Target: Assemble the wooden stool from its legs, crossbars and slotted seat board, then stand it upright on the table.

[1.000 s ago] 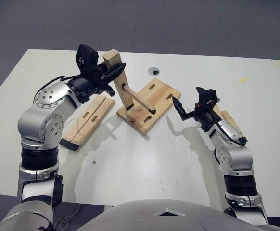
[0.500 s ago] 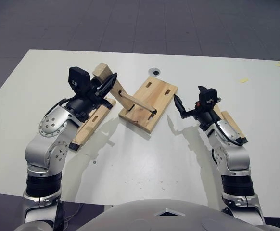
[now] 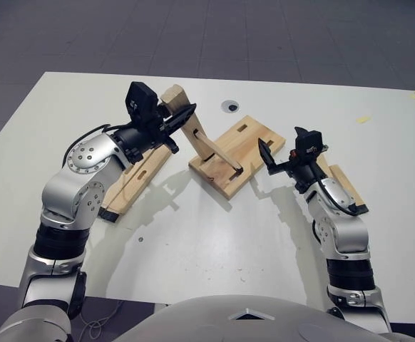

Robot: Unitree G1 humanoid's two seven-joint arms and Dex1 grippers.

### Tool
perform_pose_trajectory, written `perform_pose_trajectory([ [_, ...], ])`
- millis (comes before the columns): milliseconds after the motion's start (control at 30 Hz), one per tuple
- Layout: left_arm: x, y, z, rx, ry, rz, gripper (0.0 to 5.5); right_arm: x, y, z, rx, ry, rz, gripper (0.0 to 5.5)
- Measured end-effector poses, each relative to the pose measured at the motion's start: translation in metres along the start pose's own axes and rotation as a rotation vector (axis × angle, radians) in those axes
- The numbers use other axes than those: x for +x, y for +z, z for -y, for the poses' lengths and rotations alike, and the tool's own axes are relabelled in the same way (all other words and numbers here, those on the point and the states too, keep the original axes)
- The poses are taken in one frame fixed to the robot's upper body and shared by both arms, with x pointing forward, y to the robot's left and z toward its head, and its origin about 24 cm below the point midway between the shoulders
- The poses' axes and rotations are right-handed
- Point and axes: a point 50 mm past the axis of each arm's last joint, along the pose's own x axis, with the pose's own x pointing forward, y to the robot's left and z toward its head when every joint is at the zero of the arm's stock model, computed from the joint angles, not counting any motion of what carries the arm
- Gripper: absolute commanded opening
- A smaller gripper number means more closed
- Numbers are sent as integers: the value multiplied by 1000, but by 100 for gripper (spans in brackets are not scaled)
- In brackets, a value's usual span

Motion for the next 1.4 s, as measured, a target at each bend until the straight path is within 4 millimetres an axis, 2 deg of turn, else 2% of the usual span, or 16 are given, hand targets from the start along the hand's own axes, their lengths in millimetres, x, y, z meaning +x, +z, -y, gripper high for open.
perform_pose_trajectory([
  [533,3,-4,8,-90,14,35,103,0,0,1,5,-29,1,540],
  [1000,7,-2,1,-167,16,8,103,2,0,0,10,-34,5,540],
  [1400,10,-2,9,-125,-9,-8,103,5,1,0,-6,-41,15,540],
])
